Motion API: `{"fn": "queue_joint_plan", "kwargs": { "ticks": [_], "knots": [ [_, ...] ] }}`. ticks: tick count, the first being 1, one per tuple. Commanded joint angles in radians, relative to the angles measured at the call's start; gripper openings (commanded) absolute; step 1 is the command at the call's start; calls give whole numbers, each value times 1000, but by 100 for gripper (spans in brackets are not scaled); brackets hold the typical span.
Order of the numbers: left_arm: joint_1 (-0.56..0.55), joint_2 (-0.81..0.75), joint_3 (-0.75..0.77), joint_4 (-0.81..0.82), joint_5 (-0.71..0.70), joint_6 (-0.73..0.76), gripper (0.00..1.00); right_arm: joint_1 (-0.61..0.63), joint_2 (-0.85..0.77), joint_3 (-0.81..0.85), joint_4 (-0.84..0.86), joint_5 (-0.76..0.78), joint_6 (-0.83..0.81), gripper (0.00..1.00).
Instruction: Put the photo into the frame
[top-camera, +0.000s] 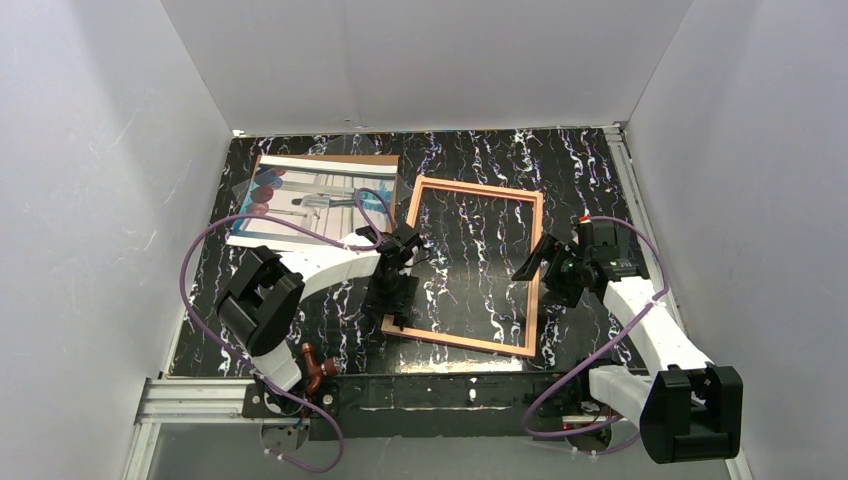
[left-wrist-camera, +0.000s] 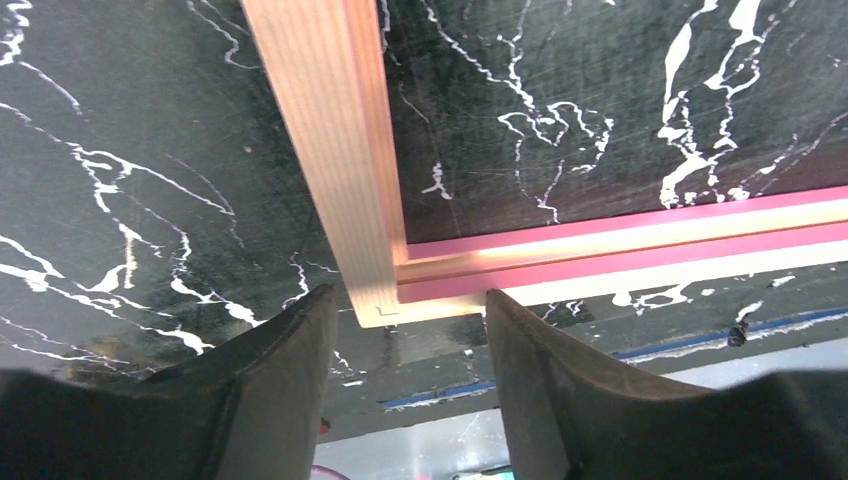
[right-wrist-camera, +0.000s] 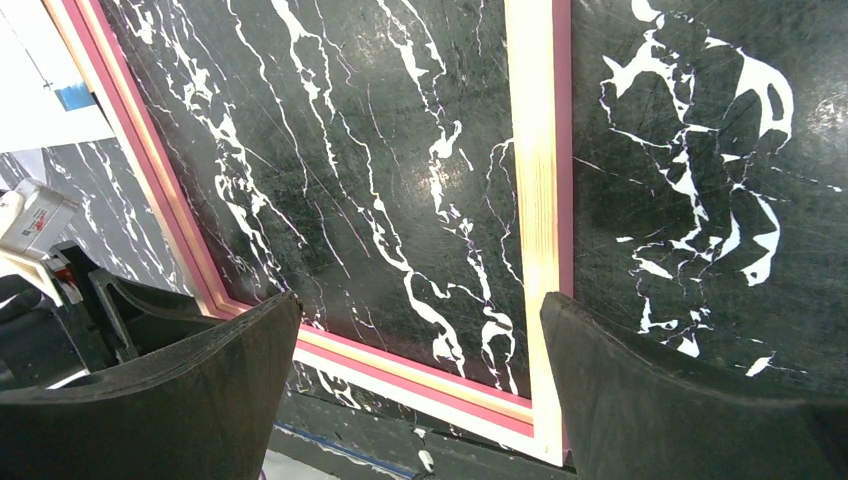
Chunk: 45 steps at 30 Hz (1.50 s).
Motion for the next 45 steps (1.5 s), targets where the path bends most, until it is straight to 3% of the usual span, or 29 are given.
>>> {"fn": "queue_joint_plan", "kwargs": {
  "ticks": [1,15,19,22,28,31,36,45],
  "knots": [
    [-18,48,-12,-61,-11,-20,51,-4,-30,10,-6,-12,-10,99],
    [-63,101,44,-32,3,-57,33,-5,-55,15,-23,-13,-10,98],
    [-75,111,57,-16,5,-68,33,-5,-61,17,-27,-17,-11,98],
    [-91,106,63,-14,-16,-55,43,-5,-72,19,-32,-26,-18,98],
    [-92,-13,11,19,-96,-50,86,-6,-112,21,-44,-31,-29,99],
    [-85,-87,-31,63,-134,-62,94,-4,-122,14,-38,-38,-25,98],
    [-55,-153,-100,141,-163,-135,92,-5,-114,2,-26,-55,-20,98],
    [-44,-41,-138,232,-113,-174,69,-5,-115,-21,-10,-65,-8,98]
  ]
}}
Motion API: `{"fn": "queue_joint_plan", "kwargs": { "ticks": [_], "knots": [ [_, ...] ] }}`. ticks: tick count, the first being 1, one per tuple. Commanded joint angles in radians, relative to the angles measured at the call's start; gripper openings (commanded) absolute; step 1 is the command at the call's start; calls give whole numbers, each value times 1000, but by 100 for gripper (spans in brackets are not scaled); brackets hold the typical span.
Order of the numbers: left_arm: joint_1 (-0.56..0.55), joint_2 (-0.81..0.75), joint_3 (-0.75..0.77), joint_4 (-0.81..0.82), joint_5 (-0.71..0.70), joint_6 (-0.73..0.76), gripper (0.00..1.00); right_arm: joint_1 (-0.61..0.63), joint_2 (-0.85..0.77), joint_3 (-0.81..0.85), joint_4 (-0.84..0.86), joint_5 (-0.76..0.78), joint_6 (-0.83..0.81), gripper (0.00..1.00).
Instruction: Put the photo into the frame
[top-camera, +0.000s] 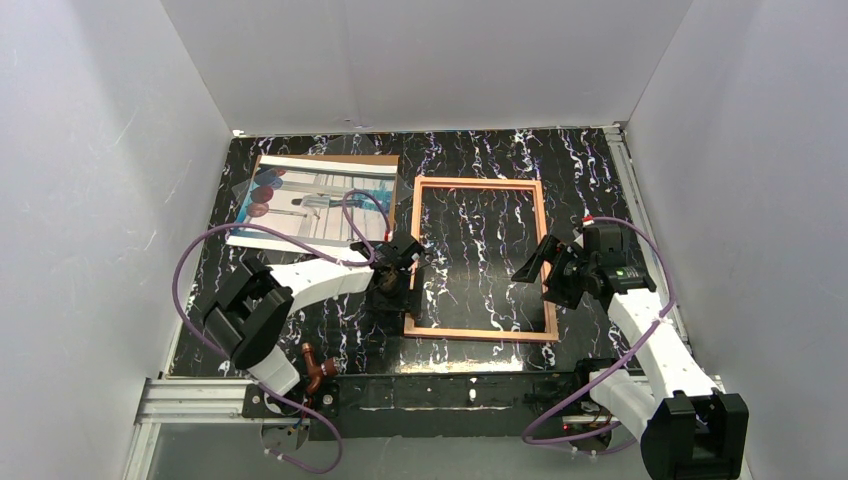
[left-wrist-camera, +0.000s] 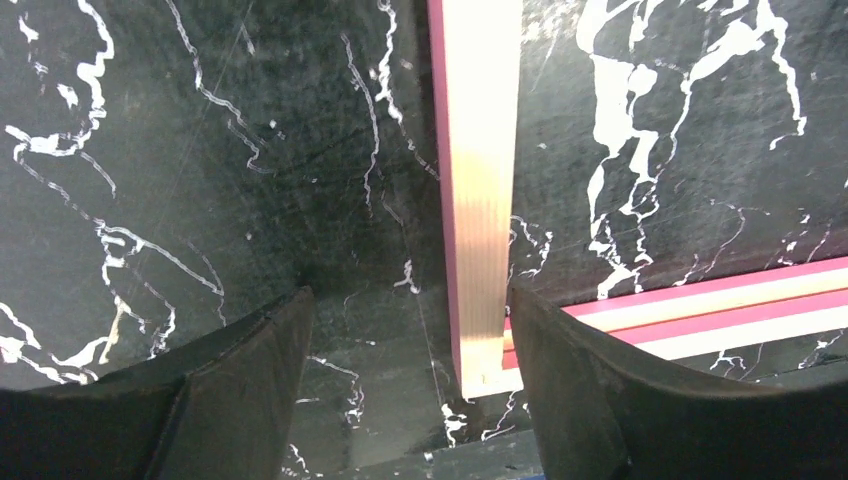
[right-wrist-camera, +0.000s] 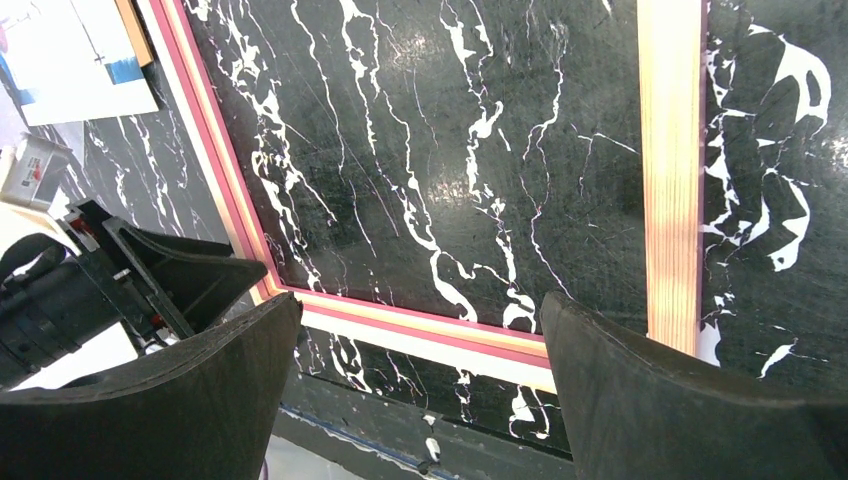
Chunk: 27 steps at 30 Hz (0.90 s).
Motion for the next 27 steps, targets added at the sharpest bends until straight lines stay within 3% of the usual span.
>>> {"fn": "queue_joint_plan", "kwargs": {
  "ticks": [1,10,17,23,25,27],
  "knots": [
    [2,76,0,-41,33,-23,65,-5,-6,-21,25,-24,4,98],
    [-19,134,51,-58,72,16,36,-5,6,-29,38,-30,8,98],
    [-45,166,105,-78,89,19,32,-4,10,-22,43,-36,12,98],
    [-66,177,128,-74,86,-1,38,-4,10,-22,41,-37,11,98],
    [-66,163,119,-80,70,1,46,-4,8,-23,41,-36,11,99],
    [-66,137,113,-100,39,4,61,-4,6,-23,40,-35,9,98]
  ]
}}
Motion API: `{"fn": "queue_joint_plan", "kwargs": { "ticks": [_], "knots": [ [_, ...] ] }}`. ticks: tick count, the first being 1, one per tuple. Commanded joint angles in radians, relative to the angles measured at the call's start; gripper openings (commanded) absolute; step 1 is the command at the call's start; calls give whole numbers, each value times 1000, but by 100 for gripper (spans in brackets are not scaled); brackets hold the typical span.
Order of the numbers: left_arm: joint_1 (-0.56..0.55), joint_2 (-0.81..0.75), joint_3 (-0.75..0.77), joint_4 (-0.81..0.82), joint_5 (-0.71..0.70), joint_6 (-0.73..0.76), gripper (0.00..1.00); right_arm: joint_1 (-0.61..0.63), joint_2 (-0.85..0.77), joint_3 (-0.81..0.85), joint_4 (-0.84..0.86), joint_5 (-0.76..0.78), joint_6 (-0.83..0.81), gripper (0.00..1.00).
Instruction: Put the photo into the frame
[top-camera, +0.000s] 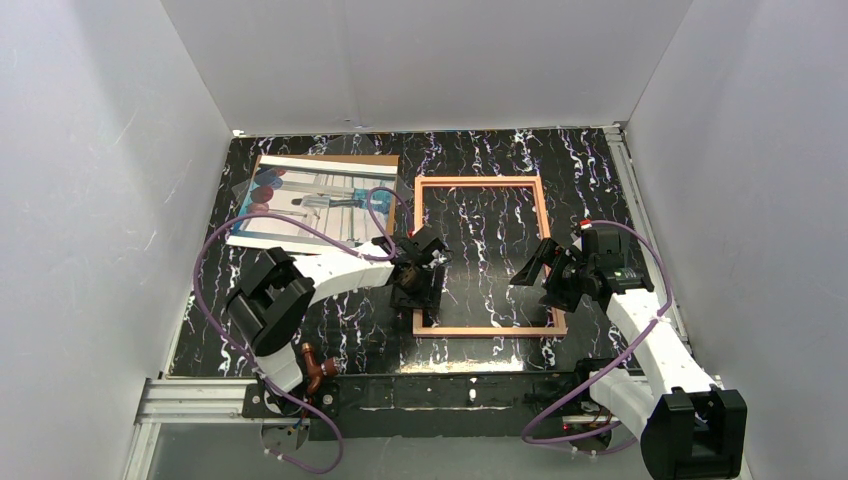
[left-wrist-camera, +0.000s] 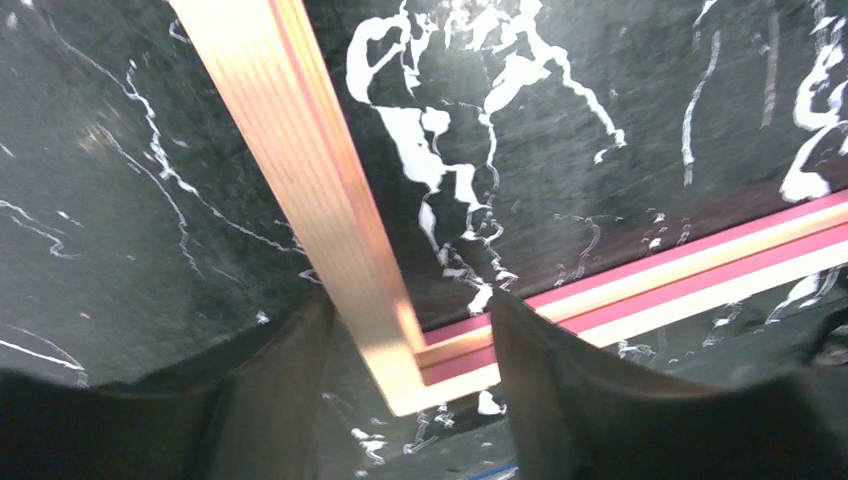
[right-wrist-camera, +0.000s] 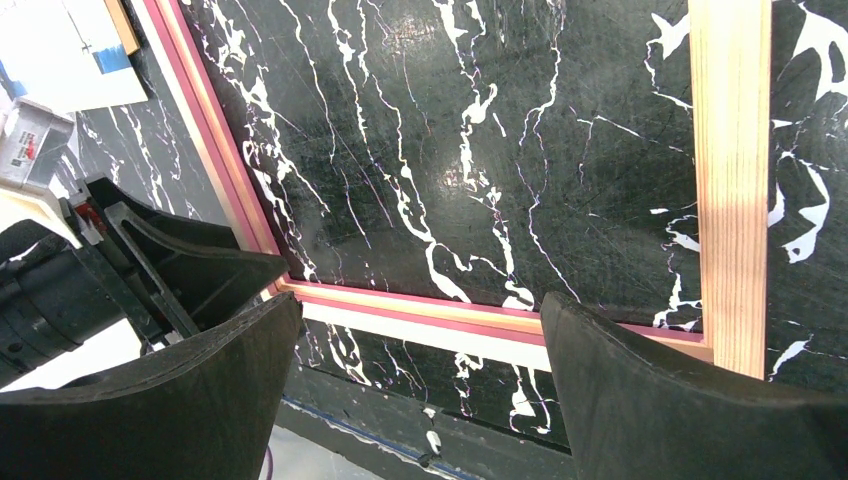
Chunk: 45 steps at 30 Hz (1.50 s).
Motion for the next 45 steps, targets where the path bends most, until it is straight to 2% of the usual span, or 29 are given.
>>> {"fn": "queue_joint_plan", "kwargs": {
  "ticks": [1,6,9,13,19,25,28,34,40,45],
  "knots": [
    [-8,-19,-29,-128,-59,1,67,-4,-5,4,31,-16,0,98],
    [-5,-136,-36,-185,-161,45,88,-3,-4,4,27,-15,-3,98],
    [23,-211,-52,-210,-164,53,93,-4,-3,3,28,-16,-3,98],
    [129,-318,-114,-182,-80,20,93,0,-3,-1,37,-27,5,98],
    [380,-455,-211,-131,145,-58,93,17,0,0,39,-32,8,98],
    [684,-462,-194,-137,380,-69,93,44,44,20,72,-61,30,98],
    [817,-447,-168,-147,448,-82,93,72,84,55,92,-61,38,98],
    [1052,-385,-102,-210,476,-119,91,146,222,178,103,-38,32,98],
    [1197,-362,-111,-240,406,-144,90,246,379,304,109,-22,35,98],
    [1294,-360,-174,-213,343,-219,90,324,440,329,138,-12,59,98]
  ]
}}
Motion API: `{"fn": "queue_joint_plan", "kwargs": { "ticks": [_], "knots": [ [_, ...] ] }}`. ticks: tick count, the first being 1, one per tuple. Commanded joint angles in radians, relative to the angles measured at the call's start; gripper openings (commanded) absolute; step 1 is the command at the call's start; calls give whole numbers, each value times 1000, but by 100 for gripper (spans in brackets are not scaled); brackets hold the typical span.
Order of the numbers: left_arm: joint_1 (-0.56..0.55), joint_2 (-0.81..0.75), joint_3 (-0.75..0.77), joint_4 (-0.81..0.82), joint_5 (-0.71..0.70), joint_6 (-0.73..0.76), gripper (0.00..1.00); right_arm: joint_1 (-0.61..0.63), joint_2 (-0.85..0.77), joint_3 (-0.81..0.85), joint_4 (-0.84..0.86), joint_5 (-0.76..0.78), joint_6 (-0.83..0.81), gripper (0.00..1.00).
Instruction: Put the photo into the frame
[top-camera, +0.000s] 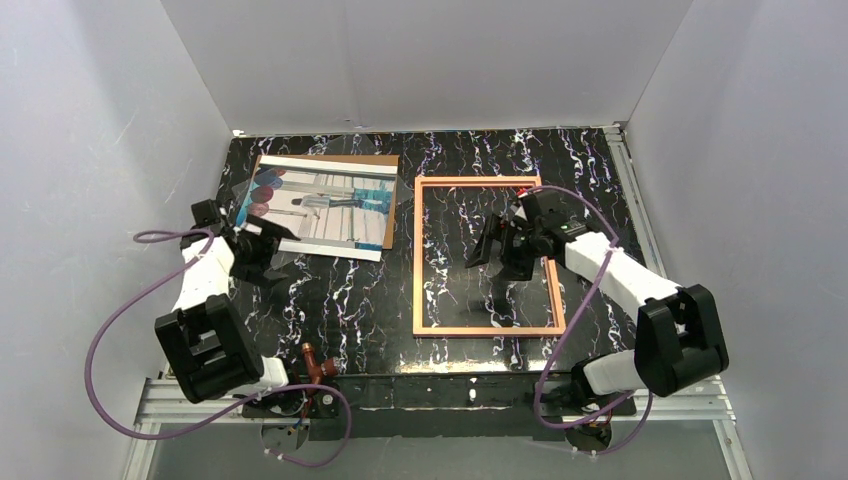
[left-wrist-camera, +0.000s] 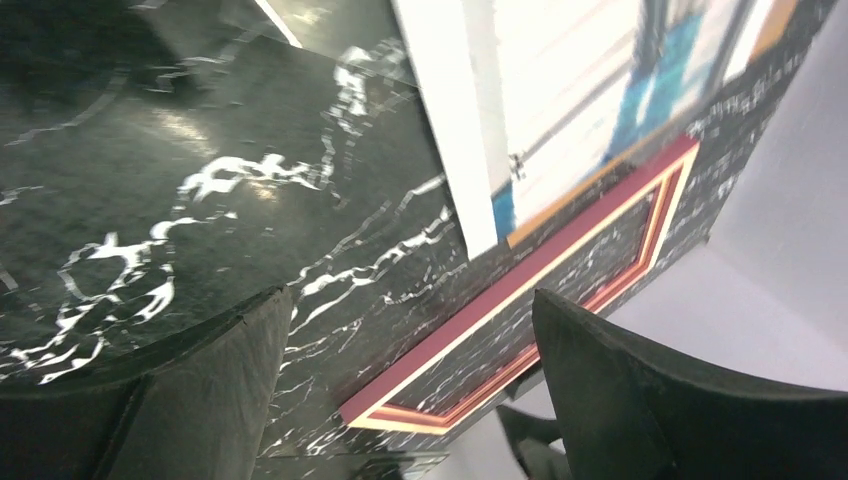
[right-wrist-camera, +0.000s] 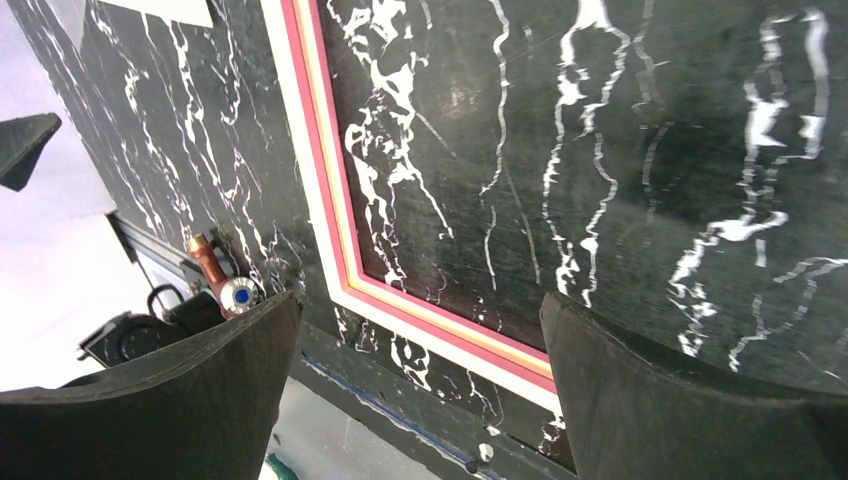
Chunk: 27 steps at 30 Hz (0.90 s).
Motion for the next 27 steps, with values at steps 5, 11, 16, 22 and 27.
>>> {"fn": "queue_joint_plan", "kwargs": {
  "ticks": [5,11,16,22,27],
  "knots": [
    [68,36,-26,-112,-122,-35,89,97,73,73,56,21,37,98],
    [67,53,51,-155,-168,100,88,149,184,234,48,39,17,98],
    [49,73,124,-185,-227,206,87,184,362,488,-9,46,-26,98],
    [-119,171,289,-310,-436,407,86,201,613,872,-148,79,-109,98],
    [-171,266,356,-360,-519,451,87,201,813,1183,-230,124,-146,98]
  ]
}}
